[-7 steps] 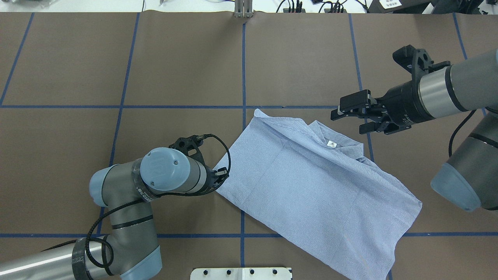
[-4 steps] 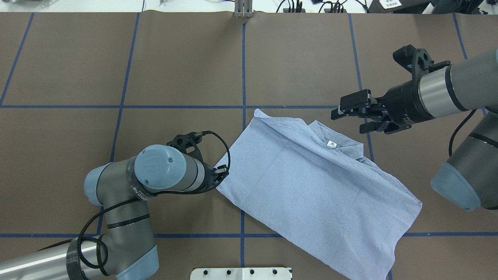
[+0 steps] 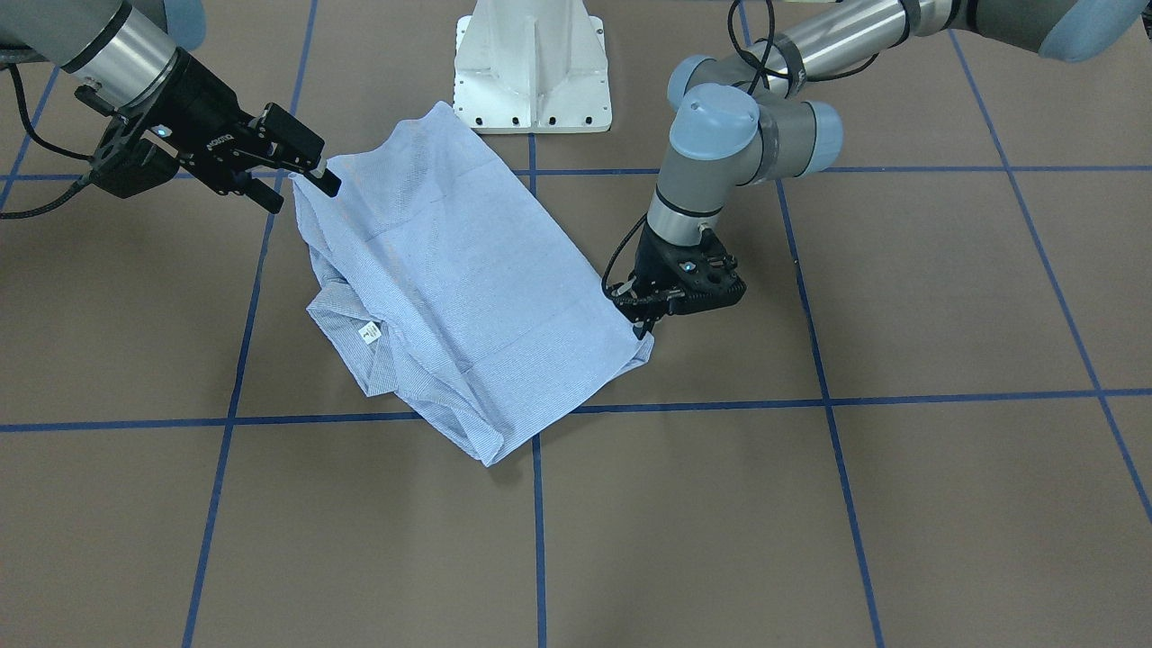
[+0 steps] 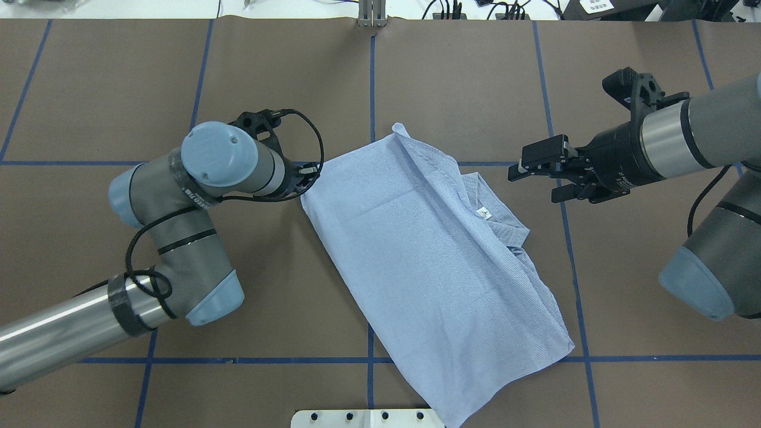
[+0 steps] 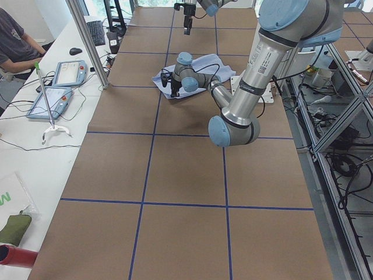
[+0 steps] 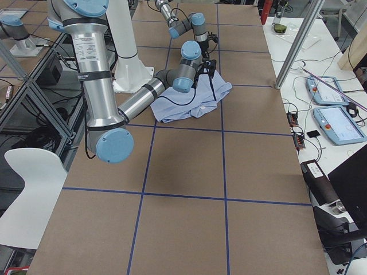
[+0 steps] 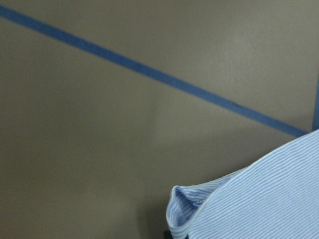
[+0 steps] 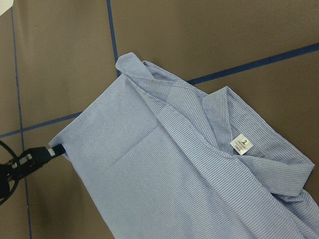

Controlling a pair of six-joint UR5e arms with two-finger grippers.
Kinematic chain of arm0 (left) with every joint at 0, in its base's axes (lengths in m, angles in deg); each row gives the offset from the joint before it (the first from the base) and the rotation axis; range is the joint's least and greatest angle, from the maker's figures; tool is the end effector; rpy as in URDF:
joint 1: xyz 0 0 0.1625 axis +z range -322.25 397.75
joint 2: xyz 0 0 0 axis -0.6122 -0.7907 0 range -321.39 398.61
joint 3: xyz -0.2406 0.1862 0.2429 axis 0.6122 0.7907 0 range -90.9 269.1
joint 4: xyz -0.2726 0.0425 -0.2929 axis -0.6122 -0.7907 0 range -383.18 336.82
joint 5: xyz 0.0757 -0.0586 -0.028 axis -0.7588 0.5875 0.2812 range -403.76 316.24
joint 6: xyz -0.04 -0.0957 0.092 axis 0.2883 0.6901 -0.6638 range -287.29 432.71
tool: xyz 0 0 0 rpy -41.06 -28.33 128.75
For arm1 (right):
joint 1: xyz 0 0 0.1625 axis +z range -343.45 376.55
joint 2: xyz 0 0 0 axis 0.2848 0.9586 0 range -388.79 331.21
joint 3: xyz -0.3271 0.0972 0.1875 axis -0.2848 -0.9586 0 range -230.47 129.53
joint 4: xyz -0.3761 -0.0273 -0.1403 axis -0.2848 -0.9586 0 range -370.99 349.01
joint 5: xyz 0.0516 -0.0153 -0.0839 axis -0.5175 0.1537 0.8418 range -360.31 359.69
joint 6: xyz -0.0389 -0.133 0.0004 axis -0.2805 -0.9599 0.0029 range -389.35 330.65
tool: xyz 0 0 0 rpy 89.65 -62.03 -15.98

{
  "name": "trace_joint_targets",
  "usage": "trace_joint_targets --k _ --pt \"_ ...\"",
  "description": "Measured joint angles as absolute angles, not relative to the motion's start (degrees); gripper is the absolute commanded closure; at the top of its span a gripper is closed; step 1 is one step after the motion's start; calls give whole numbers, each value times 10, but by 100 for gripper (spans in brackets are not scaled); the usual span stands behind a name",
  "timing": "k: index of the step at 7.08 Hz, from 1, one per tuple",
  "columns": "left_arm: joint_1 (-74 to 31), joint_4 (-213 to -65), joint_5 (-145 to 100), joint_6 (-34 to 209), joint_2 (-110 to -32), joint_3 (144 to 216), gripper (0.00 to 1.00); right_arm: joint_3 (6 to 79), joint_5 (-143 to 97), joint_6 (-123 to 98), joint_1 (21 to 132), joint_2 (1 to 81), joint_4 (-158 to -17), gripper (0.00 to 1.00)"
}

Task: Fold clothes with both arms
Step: 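Drag the shirt edge with the left gripper away from the robot, straightening the shirt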

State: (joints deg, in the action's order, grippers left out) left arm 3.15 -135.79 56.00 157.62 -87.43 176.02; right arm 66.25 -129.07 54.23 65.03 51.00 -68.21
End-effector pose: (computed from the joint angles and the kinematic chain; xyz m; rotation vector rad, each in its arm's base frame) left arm 0.5276 -0.4974 0.2658 0.1820 0.9697 -0.3903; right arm -0.3022 -0.4114 0.2615 0.0147 -1.2999 0.2170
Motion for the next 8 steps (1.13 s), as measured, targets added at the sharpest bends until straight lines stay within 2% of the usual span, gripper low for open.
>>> trace_joint_targets --k 3,8 --pt "-4 -1500 534 1505 -972 1570 100 662 -1286 542 652 510 -682 0" --pt "-34 -1646 485 1433 -1052 1414 100 657 -1280 542 651 509 -682 0"
